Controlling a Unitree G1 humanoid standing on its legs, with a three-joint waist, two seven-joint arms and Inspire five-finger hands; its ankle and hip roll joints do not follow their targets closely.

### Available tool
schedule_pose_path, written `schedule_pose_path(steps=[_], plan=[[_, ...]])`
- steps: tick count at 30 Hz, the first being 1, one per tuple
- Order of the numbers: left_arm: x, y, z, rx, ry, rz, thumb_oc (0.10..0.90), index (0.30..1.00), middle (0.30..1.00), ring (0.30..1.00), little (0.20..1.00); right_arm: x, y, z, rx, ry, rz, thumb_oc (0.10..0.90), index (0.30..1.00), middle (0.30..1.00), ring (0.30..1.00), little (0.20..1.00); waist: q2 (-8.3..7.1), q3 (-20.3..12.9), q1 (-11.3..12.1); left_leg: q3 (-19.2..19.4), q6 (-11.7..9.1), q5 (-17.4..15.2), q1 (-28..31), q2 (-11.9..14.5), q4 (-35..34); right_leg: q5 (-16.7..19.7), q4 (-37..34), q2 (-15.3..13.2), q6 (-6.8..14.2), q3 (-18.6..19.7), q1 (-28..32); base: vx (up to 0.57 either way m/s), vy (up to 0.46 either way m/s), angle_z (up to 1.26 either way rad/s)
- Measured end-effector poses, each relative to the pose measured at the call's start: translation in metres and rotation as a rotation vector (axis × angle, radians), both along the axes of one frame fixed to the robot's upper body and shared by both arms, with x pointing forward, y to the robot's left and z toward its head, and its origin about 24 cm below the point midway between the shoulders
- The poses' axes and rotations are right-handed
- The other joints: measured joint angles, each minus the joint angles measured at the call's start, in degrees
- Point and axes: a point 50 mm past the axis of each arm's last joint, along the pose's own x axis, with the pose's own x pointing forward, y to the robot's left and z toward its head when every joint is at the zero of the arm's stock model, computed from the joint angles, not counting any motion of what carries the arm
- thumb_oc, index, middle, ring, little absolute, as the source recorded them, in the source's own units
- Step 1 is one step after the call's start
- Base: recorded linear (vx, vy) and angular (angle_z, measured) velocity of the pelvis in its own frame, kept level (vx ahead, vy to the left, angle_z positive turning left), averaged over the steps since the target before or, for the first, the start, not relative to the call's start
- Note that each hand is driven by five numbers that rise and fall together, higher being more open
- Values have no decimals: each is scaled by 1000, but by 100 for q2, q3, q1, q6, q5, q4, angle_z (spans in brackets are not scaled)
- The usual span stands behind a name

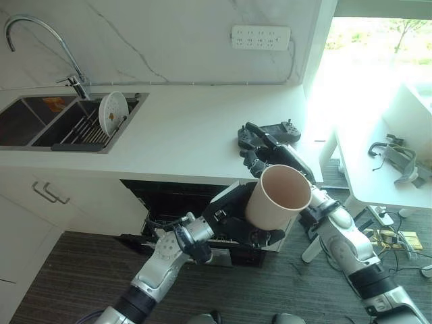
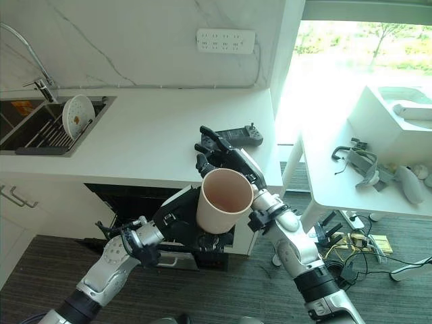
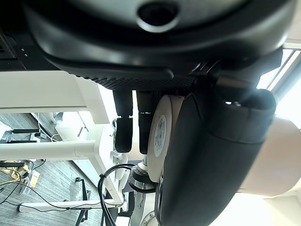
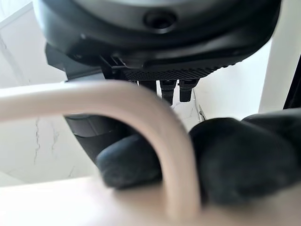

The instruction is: Place the dishes in the dishwasher.

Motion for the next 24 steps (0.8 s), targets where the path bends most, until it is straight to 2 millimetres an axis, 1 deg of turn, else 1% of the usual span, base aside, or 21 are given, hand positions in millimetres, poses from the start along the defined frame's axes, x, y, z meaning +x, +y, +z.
schedule_pose_path(steps=[5,8,10,13,16,19,24], plan=[[0,0,-1,-2,8,13,400,300,300,300,300,1,-2,0,3,5,-32,800,900,900,900,900,0,0,-14,14,0,0,6,-1,-1,-1,-12,1,0,15,-14,0,0,0],[1,1,-1,-6,11,26,400,300,300,300,300,1,-8,2,13,-12,-109,800,900,900,900,900,0,0,-13,35,0,0,13,-1,-1,0,-9,1,0,37,-21,13,4,-2],[1,1,-1,-8,12,31,400,300,300,300,300,2,-12,5,-11,-50,-162,800,900,900,900,900,0,0,-14,64,1,-1,13,0,-6,0,-1,1,0,63,-49,16,8,-7],[1,1,-1,-10,13,40,400,300,300,300,300,0,-18,4,-18,-60,-190,800,900,900,900,900,0,0,-23,76,1,-1,12,2,-12,0,5,3,0,70,-59,5,2,-2],[-3,7,-7,-1,32,38,400,300,300,300,300,-7,-20,-14,-24,41,-122,800,900,900,900,900,0,0,-19,77,1,-1,10,5,-18,0,-1,5,0,68,-57,0,0,0],[-10,10,-16,13,65,32,400,300,300,300,300,-15,-21,-29,-26,103,-100,800,900,900,900,900,-1,1,-11,75,1,-1,8,4,-19,0,-6,3,0,65,-55,0,0,0],[-16,13,-22,22,90,24,400,300,300,300,300,-22,-22,-39,-23,142,-80,800,900,900,900,900,-2,1,-26,74,0,0,9,9,-13,0,4,4,0,64,-60,0,0,0]])
